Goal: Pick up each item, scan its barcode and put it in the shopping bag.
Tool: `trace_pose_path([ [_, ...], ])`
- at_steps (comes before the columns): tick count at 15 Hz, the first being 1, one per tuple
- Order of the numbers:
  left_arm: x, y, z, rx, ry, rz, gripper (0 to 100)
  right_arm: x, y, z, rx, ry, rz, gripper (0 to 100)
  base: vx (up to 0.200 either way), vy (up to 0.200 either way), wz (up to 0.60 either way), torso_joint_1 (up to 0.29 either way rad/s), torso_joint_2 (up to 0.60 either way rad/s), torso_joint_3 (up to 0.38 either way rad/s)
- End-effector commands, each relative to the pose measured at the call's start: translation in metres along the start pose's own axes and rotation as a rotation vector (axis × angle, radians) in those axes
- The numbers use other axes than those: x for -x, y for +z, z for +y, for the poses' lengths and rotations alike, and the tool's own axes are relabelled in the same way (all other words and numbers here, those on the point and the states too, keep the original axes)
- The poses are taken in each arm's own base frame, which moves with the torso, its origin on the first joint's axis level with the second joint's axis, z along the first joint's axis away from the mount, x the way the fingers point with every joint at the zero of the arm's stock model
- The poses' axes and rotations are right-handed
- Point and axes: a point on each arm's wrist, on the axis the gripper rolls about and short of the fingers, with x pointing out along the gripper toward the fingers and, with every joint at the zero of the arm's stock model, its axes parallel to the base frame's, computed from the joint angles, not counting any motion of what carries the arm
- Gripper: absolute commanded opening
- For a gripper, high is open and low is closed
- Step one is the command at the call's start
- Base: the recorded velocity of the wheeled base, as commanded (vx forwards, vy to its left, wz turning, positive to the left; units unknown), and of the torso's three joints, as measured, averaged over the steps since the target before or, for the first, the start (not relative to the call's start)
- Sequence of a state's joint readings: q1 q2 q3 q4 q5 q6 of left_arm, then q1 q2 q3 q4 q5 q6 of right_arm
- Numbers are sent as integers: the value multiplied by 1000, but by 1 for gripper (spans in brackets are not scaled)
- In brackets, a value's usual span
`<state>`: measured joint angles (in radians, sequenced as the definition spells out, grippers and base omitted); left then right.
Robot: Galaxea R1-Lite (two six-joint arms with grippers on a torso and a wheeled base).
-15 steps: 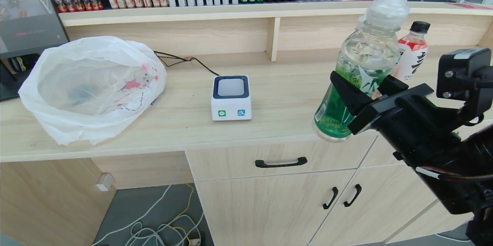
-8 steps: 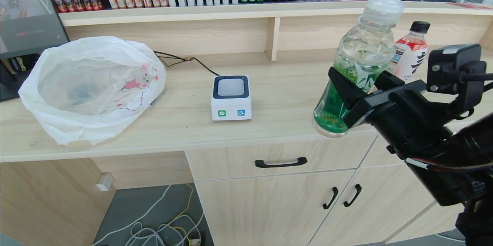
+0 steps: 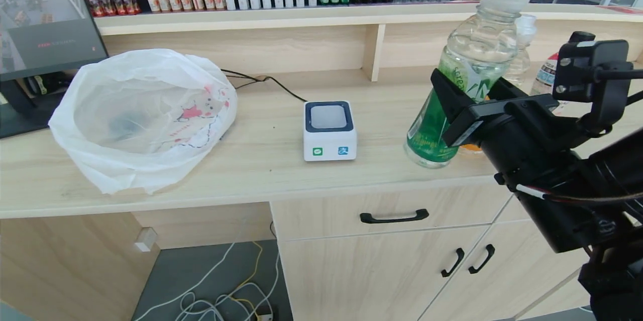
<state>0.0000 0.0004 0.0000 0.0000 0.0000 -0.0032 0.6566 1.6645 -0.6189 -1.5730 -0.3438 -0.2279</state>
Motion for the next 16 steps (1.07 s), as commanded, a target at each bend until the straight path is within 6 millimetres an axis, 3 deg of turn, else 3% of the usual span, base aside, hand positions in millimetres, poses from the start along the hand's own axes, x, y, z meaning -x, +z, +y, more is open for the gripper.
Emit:
trace_pose_path([
  [1, 0, 0, 0, 0, 0, 0, 100, 1, 4, 3, -12, 3, -7, 0, 0, 200, 0, -2, -2, 2],
  [4, 0, 0, 0, 0, 0, 0, 100, 1, 4, 4, -15, 6, -7, 0, 0, 200, 0, 5, 4, 6],
  [16, 0, 0, 0, -3, -2, 0, 100, -19, 17, 9, 30, -17, -87, 0, 0, 0, 0, 0, 0, 0],
])
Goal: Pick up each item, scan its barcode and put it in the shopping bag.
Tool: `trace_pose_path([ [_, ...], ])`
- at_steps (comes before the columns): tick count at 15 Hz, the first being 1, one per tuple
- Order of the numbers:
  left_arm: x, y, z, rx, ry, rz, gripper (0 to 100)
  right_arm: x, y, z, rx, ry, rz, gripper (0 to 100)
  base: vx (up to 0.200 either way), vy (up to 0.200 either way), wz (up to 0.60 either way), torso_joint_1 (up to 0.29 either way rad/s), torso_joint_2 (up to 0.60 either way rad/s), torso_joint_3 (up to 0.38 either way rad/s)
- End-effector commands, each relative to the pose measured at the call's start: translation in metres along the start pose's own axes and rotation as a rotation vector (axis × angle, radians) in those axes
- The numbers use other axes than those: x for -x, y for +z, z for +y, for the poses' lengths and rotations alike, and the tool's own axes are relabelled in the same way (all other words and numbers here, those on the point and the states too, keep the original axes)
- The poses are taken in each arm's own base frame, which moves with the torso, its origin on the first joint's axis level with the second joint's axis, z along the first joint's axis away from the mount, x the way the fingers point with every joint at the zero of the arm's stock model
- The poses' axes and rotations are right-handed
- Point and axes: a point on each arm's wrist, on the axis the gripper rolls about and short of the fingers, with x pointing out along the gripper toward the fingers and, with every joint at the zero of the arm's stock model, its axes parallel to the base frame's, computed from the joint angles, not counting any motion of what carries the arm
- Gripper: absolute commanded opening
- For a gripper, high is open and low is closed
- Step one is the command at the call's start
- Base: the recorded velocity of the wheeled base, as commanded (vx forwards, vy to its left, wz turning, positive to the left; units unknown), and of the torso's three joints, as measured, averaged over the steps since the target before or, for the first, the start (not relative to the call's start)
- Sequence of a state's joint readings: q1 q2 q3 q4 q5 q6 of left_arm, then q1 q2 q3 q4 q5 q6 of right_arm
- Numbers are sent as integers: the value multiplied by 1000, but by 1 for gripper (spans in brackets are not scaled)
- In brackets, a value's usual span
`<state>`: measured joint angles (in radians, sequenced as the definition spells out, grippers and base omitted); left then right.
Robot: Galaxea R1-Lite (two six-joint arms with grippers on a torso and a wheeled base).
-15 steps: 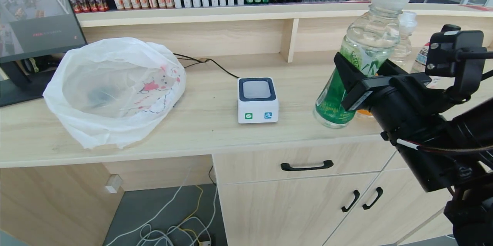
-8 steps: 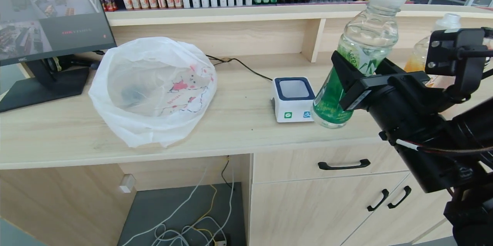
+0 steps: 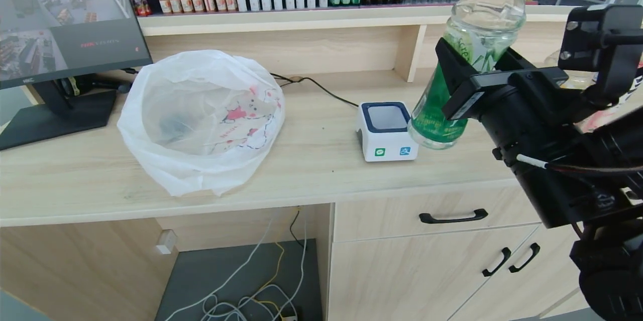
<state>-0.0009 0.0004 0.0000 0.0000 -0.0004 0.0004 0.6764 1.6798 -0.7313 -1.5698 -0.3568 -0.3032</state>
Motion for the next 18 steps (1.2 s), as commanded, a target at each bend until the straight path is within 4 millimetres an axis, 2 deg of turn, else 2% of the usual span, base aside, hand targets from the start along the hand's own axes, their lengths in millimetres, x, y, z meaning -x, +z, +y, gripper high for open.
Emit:
trace_pose_path([
  [1, 0, 0, 0, 0, 0, 0, 100, -4, 1, 1, 3, 0, -4, 0, 0, 0, 0, 0, 0, 0],
  [4, 0, 0, 0, 0, 1, 0, 100, -16, 11, 4, 19, 10, 3, 0, 0, 0, 0, 0, 0, 0],
  [7, 0, 0, 0, 0, 0, 0, 100, -37, 21, 8, 41, 19, 14, 0, 0, 0, 0, 0, 0, 0],
  [11, 0, 0, 0, 0, 1, 0, 100, -47, 4, 13, 141, 43, 40, 0, 0, 0, 0, 0, 0, 0],
  [18, 0, 0, 0, 0, 1, 0, 100, -55, -9, 9, 334, 286, -60, 0, 0, 0, 0, 0, 0, 0],
])
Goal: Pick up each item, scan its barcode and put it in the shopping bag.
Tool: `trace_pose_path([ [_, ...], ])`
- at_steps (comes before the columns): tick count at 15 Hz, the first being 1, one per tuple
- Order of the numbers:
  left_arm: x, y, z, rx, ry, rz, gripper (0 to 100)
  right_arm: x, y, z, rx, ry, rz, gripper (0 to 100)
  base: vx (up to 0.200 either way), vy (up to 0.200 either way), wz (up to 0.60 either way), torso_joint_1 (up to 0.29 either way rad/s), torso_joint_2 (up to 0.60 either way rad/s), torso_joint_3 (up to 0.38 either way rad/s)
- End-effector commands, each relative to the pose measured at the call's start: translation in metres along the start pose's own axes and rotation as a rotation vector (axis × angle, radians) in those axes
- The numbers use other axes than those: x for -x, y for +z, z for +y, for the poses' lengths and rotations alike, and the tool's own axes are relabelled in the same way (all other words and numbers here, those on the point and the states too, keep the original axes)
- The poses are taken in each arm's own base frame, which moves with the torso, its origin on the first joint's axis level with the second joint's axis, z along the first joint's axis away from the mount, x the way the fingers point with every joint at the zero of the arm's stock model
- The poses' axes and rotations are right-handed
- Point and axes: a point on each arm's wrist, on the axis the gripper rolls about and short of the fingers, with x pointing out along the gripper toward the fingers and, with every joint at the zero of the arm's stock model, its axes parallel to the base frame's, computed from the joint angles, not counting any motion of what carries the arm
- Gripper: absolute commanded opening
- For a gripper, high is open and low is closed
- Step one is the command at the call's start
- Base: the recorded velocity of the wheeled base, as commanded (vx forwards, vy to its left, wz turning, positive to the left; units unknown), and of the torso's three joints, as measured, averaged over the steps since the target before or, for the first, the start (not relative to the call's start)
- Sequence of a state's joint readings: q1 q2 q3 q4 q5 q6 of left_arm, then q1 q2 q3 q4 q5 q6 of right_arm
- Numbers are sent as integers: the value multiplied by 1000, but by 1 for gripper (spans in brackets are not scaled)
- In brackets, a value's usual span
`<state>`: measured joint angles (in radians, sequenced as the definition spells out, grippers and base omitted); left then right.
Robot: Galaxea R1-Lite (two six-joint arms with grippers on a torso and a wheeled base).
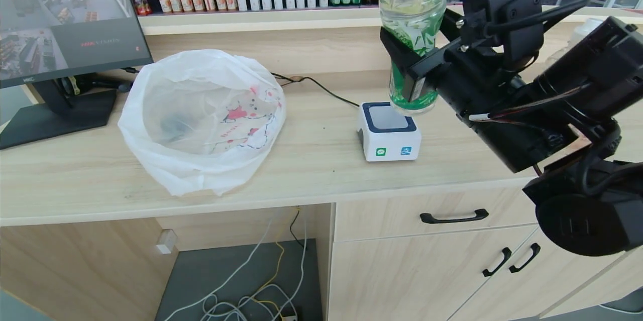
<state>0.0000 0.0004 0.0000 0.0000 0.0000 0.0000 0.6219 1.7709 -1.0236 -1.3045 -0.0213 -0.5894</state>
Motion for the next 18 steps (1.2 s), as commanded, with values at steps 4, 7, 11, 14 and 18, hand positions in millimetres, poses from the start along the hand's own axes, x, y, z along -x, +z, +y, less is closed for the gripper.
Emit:
trace_pose_path([
  [4, 0, 0, 0, 0, -2, 0, 100, -2, -13, 3, 86, 108, -38, 0, 0, 0, 0, 0, 0, 0],
  [7, 0, 0, 0, 0, 0, 0, 100, -2, -15, 6, 158, 200, -58, 0, 0, 0, 0, 0, 0, 0],
  [11, 0, 0, 0, 0, -2, 0, 100, -10, -13, 4, 255, 336, -106, 0, 0, 0, 0, 0, 0, 0],
  [14, 0, 0, 0, 0, -2, 0, 100, -11, -22, -11, 312, 350, -121, 0, 0, 0, 0, 0, 0, 0],
  [18, 0, 0, 0, 0, 0, 0, 100, -9, -36, -25, 348, 456, -147, 0, 0, 0, 0, 0, 0, 0],
])
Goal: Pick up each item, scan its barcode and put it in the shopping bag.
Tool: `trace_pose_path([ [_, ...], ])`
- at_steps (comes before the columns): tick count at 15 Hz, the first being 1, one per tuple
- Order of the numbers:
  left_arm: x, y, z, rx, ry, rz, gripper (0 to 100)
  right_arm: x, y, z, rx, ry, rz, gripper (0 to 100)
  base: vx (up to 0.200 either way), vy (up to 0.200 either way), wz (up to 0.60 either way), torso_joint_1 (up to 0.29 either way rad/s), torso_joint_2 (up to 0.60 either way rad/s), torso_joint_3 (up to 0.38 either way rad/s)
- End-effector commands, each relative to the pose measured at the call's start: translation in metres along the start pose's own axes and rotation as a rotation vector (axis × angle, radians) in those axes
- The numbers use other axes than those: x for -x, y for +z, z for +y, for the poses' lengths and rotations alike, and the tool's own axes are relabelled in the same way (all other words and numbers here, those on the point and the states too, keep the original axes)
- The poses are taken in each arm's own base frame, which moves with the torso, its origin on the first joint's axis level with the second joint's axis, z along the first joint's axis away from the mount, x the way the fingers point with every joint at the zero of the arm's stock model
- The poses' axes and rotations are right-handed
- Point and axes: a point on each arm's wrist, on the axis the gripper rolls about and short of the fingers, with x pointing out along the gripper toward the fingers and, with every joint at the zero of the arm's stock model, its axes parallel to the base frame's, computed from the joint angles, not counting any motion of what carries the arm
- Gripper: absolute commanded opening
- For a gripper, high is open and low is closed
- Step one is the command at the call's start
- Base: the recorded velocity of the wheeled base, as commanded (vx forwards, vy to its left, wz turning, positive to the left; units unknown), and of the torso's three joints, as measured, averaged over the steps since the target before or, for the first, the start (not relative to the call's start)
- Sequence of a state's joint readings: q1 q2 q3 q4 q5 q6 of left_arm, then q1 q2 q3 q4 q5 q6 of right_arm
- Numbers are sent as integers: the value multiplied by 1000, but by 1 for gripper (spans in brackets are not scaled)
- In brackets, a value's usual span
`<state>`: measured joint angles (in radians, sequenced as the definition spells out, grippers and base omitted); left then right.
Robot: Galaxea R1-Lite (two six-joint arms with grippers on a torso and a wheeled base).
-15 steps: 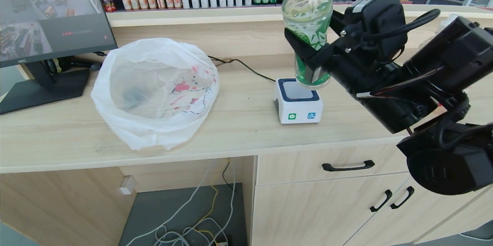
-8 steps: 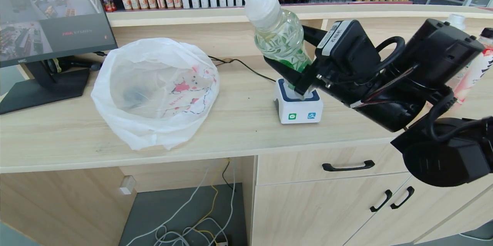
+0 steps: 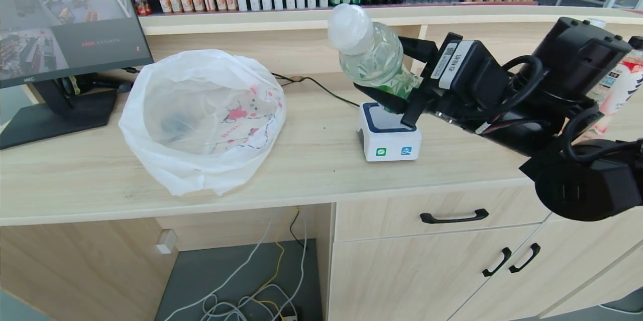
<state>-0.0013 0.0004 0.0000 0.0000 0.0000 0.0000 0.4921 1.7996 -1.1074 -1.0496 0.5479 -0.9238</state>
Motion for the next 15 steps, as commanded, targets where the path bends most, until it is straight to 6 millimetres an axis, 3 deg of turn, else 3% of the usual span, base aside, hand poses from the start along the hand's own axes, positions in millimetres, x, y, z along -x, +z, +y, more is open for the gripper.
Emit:
trace_pose_path([
  [1, 0, 0, 0, 0, 0, 0, 100, 5, -8, -7, 18, 2, 14, 0, 0, 0, 0, 0, 0, 0],
  [3, 0, 0, 0, 0, 0, 0, 100, 13, -23, -17, 49, 69, 3, 0, 0, 0, 0, 0, 0, 0],
  [6, 0, 0, 0, 0, 0, 0, 100, 7, -28, -34, 86, 85, -20, 0, 0, 0, 0, 0, 0, 0],
  [15, 0, 0, 0, 0, 0, 0, 100, 3, -44, -9, 173, 200, -75, 0, 0, 0, 0, 0, 0, 0],
])
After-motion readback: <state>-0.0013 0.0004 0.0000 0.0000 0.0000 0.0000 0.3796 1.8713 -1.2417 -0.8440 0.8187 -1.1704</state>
